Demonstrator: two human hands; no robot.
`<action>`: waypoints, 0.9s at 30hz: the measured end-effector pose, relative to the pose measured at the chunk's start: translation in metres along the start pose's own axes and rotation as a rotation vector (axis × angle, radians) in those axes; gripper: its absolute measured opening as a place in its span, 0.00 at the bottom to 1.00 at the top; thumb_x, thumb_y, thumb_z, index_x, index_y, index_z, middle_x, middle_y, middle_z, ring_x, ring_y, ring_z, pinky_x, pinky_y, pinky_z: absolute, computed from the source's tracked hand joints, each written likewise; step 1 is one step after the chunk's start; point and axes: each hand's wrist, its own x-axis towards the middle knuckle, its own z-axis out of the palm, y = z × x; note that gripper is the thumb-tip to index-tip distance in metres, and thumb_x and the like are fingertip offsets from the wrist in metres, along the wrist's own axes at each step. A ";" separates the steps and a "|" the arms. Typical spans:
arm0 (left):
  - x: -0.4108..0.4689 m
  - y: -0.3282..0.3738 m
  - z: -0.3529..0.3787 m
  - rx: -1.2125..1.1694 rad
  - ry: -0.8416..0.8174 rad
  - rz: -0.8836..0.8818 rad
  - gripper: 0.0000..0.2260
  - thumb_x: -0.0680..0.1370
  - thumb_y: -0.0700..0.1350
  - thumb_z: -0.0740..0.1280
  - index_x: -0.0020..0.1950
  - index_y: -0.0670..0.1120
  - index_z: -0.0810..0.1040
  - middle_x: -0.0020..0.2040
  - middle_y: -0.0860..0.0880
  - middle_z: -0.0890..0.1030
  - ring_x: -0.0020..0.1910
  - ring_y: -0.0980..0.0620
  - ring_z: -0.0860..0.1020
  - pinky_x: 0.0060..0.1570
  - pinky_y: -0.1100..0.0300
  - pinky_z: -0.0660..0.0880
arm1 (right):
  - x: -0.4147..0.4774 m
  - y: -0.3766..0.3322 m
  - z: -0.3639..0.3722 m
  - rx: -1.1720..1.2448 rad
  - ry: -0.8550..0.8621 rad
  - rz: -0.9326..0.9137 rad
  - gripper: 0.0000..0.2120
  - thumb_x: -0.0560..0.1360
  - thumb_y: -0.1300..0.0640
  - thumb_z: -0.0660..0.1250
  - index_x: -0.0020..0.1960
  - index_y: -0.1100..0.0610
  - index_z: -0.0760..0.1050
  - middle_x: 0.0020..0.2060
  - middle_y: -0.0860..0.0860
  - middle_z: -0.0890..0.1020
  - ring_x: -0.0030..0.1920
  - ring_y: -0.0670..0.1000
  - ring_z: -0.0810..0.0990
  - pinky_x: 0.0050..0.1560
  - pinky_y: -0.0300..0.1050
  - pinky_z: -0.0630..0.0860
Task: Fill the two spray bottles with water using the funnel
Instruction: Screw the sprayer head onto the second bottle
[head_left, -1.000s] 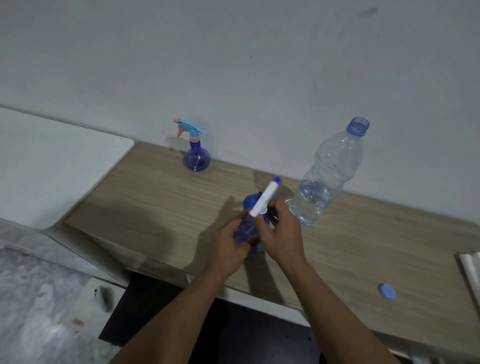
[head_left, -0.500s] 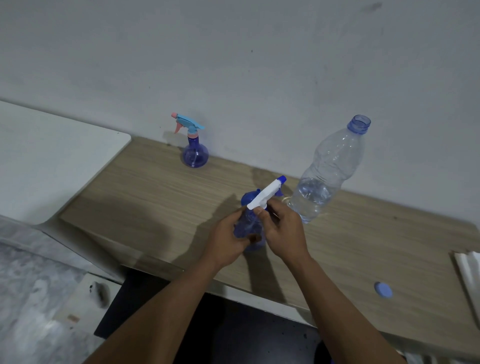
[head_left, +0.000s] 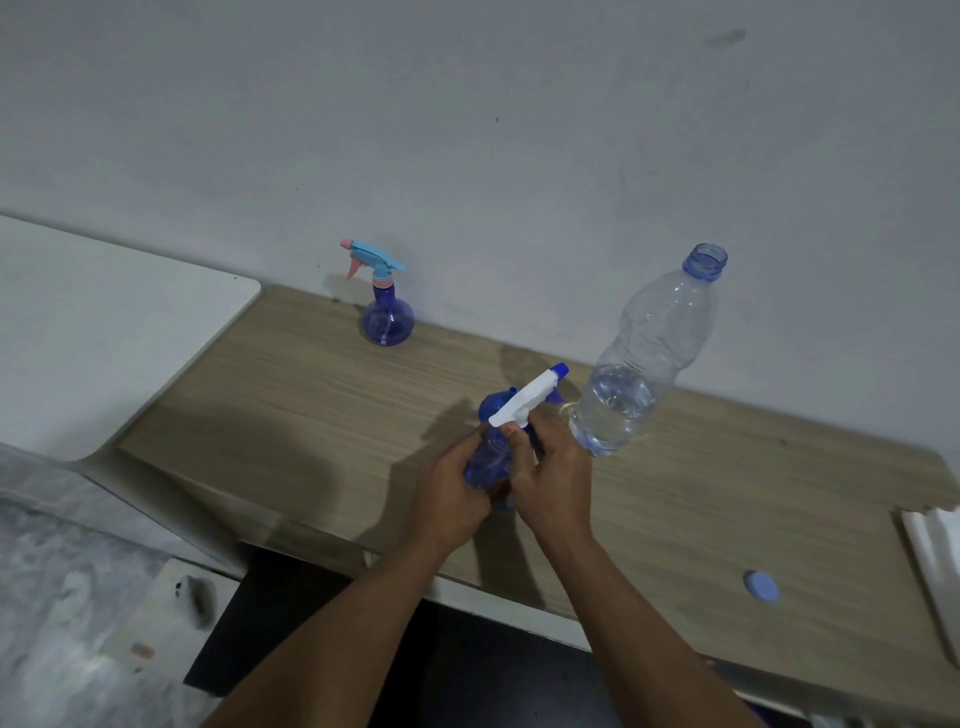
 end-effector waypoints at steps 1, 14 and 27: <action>-0.001 0.001 0.000 0.002 0.007 0.003 0.21 0.71 0.44 0.76 0.61 0.57 0.79 0.49 0.57 0.86 0.49 0.57 0.84 0.51 0.51 0.82 | -0.001 0.000 0.000 0.005 0.001 0.005 0.05 0.80 0.52 0.65 0.50 0.51 0.79 0.39 0.46 0.81 0.41 0.46 0.79 0.44 0.52 0.77; -0.012 0.005 0.002 0.091 0.017 -0.003 0.22 0.73 0.41 0.75 0.64 0.57 0.77 0.55 0.59 0.83 0.55 0.57 0.81 0.58 0.56 0.78 | 0.017 0.000 0.002 0.093 -0.096 0.198 0.36 0.75 0.52 0.74 0.77 0.52 0.59 0.62 0.45 0.76 0.57 0.43 0.79 0.55 0.40 0.77; -0.035 0.037 -0.164 0.741 0.085 -0.081 0.29 0.73 0.58 0.69 0.70 0.45 0.76 0.65 0.45 0.80 0.64 0.46 0.78 0.64 0.55 0.73 | 0.006 -0.051 0.004 -0.082 -0.366 0.268 0.06 0.68 0.53 0.62 0.44 0.53 0.71 0.35 0.53 0.79 0.35 0.58 0.81 0.42 0.58 0.81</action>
